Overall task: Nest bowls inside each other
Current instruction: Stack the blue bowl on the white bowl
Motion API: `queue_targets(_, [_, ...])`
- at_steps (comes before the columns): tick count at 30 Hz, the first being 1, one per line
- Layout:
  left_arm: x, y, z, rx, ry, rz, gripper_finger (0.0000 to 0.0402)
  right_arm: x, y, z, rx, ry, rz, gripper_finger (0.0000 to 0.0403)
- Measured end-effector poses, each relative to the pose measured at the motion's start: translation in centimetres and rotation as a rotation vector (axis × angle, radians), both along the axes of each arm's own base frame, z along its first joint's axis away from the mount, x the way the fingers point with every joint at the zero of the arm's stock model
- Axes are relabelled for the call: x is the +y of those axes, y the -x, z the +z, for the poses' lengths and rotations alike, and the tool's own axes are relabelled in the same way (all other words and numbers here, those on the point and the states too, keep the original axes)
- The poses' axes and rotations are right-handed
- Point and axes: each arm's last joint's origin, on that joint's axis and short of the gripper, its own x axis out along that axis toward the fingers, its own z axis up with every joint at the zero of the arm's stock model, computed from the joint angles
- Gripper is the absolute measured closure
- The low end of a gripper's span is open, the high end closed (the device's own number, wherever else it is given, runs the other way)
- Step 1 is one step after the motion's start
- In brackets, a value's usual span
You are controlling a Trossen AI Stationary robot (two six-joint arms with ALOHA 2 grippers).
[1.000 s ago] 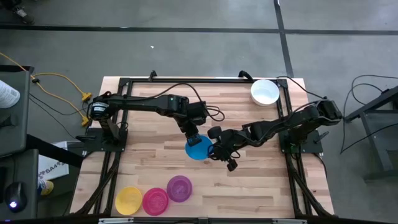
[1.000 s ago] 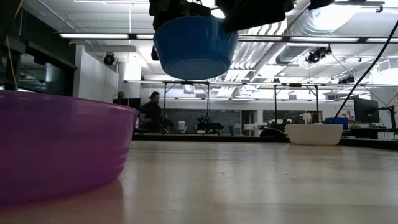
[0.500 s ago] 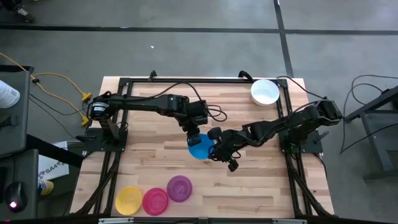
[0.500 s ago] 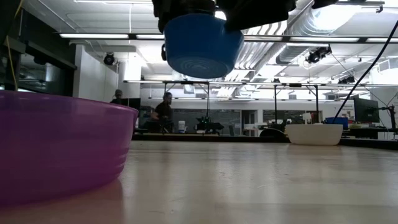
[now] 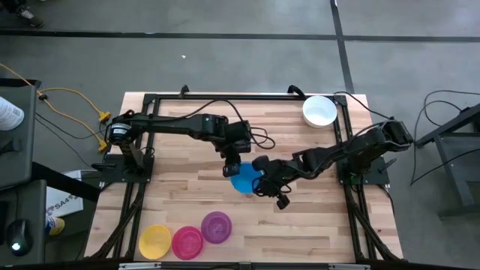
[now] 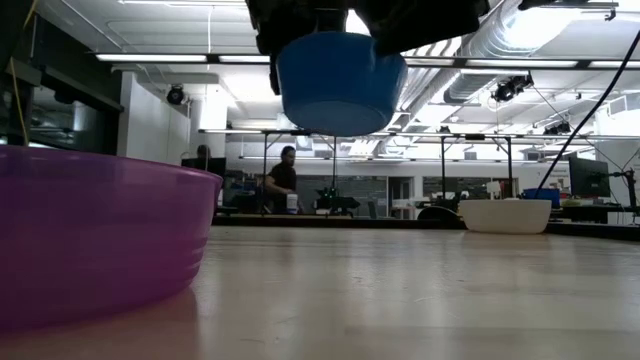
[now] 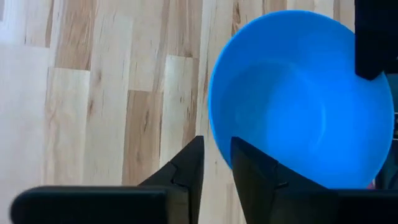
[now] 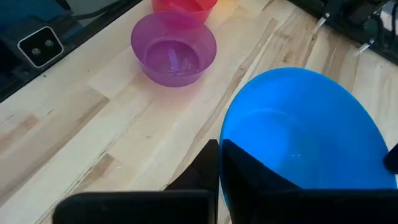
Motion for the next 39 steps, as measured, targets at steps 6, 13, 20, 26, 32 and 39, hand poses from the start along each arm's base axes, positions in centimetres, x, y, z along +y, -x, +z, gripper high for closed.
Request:
queue_targets(6, [0.0,0.0,0.0,-0.002,-0.022,-0.009,0.0294,0.0,0.3,-0.3,0.052,-0.022,-0.035,0.0400])
queue_targets(13, [0.1,0.1,-0.1,0.006,-0.037,0.002,0.0293,-0.4,0.9,-1.0,0.139,0.038,-0.218,0.0400])
queue_targets(20, [0.2,0.1,-0.1,0.007,-0.050,0.009,0.0293,-0.6,1.6,-1.5,0.225,-0.012,-0.421,0.0400])
queue_targets(26, [0.2,0.3,-0.2,0.036,-0.055,0.000,0.0293,-1.0,2.6,-1.4,0.268,-0.016,-0.602,0.0400])
queue_targets(32, [0.1,1.7,1.1,0.042,-0.086,-0.001,0.0293,-1.2,3.3,-1.0,0.288,-0.045,-0.667,0.0400])
queue_targets(39, [-0.5,3.9,3.5,-0.011,-0.124,0.016,0.0293,-2.0,4.1,-0.8,0.305,0.008,-0.757,0.0400])
